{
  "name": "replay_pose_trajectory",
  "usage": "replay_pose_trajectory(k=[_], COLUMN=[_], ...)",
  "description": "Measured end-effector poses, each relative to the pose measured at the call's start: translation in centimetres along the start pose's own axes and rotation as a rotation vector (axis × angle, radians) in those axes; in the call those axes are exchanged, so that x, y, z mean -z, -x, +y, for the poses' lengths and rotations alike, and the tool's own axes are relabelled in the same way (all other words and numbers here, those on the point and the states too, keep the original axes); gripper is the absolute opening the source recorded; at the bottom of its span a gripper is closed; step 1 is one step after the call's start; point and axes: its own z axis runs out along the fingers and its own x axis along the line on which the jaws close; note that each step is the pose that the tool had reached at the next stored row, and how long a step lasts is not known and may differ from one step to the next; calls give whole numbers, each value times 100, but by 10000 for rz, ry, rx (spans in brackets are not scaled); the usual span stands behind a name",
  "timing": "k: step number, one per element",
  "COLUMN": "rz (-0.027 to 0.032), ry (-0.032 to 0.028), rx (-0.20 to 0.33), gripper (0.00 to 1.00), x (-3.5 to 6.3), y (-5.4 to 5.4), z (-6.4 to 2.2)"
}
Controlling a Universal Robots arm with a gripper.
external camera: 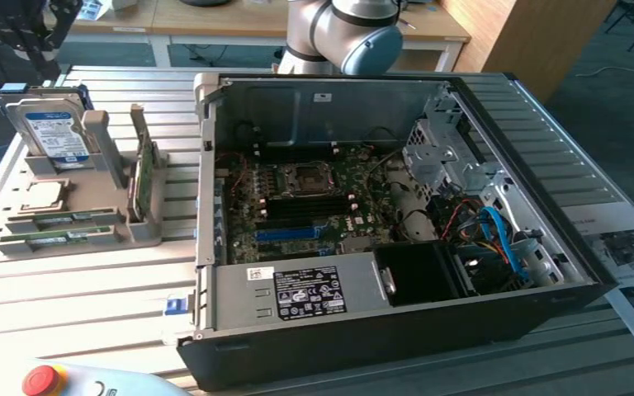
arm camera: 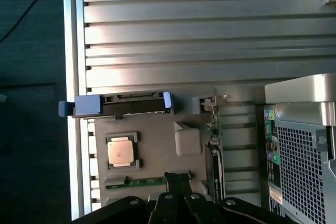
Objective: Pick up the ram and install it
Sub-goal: 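Reach for the ram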
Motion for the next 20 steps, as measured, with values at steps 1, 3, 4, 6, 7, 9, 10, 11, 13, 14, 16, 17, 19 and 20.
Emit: replay_pose_trajectory(k=[1,3,4,6,7,9,10,11,13,14,16,17,19,20], rz=[3,14,16,16,16,16,16,16,17,16,17,17,17,16], ry=[-1,-2,-2,-1,-1,-2,-2,-2,-2,-2,-2,-1,-2,-1], rx=[-1,-1,-1,0,1,0,0,-1,-1,0,-1,-1,-2,-2], gripper=[11,11,11,11,11,11,11,11,11,11,11,11,11,11], x=[-1,-1,0,-1,-1,-1,-1,-1,-1,-1,-1,0,2,3], y=[-36,-92,-109,-121,-120,-121,-121,-122,-122,-121,-123,-121,-118,-116], z=[5,12,13,14,13,14,14,14,14,14,8,-5,-47,-76])
